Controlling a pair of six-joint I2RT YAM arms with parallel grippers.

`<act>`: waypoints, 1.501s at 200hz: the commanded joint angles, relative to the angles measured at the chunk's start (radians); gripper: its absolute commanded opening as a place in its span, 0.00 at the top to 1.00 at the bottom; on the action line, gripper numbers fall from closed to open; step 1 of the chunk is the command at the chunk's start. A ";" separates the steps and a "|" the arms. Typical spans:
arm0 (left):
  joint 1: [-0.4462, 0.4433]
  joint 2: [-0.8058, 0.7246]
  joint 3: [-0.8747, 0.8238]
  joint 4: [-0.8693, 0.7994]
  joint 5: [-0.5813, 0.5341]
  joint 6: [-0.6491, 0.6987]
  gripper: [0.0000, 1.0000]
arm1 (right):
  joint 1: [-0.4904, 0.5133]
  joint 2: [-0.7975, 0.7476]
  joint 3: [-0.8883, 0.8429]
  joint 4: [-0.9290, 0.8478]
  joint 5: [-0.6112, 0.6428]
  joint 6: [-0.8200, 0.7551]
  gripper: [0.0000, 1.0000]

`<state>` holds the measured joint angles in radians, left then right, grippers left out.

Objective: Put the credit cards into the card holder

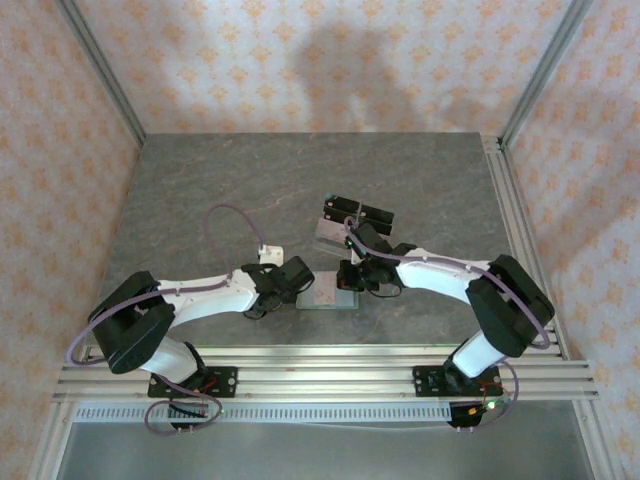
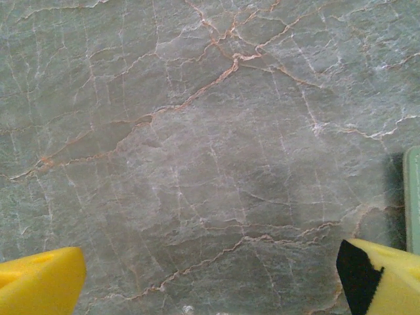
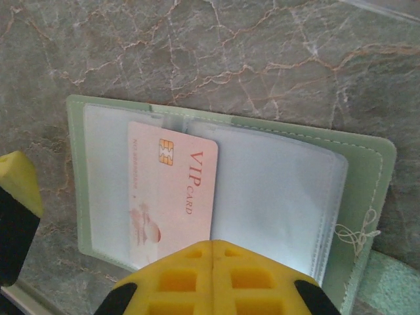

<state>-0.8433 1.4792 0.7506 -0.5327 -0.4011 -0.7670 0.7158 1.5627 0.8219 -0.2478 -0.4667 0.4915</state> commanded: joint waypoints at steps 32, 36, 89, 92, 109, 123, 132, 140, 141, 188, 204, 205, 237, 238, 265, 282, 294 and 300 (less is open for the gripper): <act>0.007 -0.001 -0.032 0.009 -0.042 -0.040 0.00 | 0.009 0.051 0.040 -0.029 0.026 -0.022 1.00; 0.007 0.001 -0.034 0.011 -0.042 -0.040 0.00 | 0.008 0.054 0.042 -0.027 0.024 -0.024 1.00; 0.007 0.001 -0.056 0.049 -0.017 -0.038 0.00 | 0.011 0.083 0.058 -0.023 0.004 -0.023 1.00; 0.006 0.003 -0.057 0.050 -0.018 -0.038 0.00 | 0.011 0.086 0.059 -0.024 0.005 -0.023 1.00; 0.007 0.008 -0.057 0.060 -0.014 -0.037 0.00 | 0.016 0.098 0.066 -0.023 0.003 -0.022 1.00; 0.006 0.012 -0.059 0.063 -0.010 -0.037 0.00 | 0.020 0.107 0.071 -0.022 -0.001 -0.023 1.00; 0.005 0.014 -0.061 0.069 -0.008 -0.037 0.00 | 0.020 0.112 0.072 -0.019 -0.002 -0.021 1.00; 0.007 0.015 -0.063 0.072 -0.005 -0.037 0.00 | 0.022 0.116 0.074 -0.015 -0.005 -0.019 1.00; 0.007 0.016 -0.064 0.072 -0.004 -0.037 0.00 | 0.022 0.117 0.074 -0.014 -0.005 -0.018 1.00; 0.005 0.025 -0.070 0.088 0.006 -0.039 0.00 | 0.033 0.132 0.098 -0.006 -0.013 -0.011 1.00; 0.005 0.029 -0.073 0.097 0.012 -0.040 0.00 | 0.037 0.143 0.106 -0.003 -0.016 -0.009 1.00; 0.005 0.029 -0.074 0.097 0.012 -0.040 0.00 | 0.038 0.144 0.107 -0.003 -0.016 -0.009 1.00; 0.003 0.033 -0.080 0.104 0.021 -0.043 0.00 | 0.051 0.173 0.124 0.006 -0.025 -0.007 1.00; 0.004 0.033 -0.081 0.105 0.021 -0.042 0.00 | 0.051 0.173 0.124 0.006 -0.025 -0.007 1.00; 0.004 0.035 -0.084 0.110 0.025 -0.045 0.00 | 0.070 0.191 0.147 0.010 -0.028 -0.006 1.00; 0.003 0.038 -0.085 0.112 0.027 -0.049 0.00 | 0.081 0.204 0.165 0.009 -0.033 -0.006 1.00; 0.001 0.039 -0.085 0.114 0.029 -0.051 0.00 | 0.087 0.214 0.178 0.010 -0.035 -0.006 1.00; -0.001 0.039 -0.085 0.113 0.030 -0.052 0.00 | 0.089 0.218 0.183 0.007 -0.036 -0.006 1.00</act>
<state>-0.8433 1.5017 0.6830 -0.4328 -0.3706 -0.7891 0.7864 1.7554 0.9665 -0.2459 -0.4927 0.4850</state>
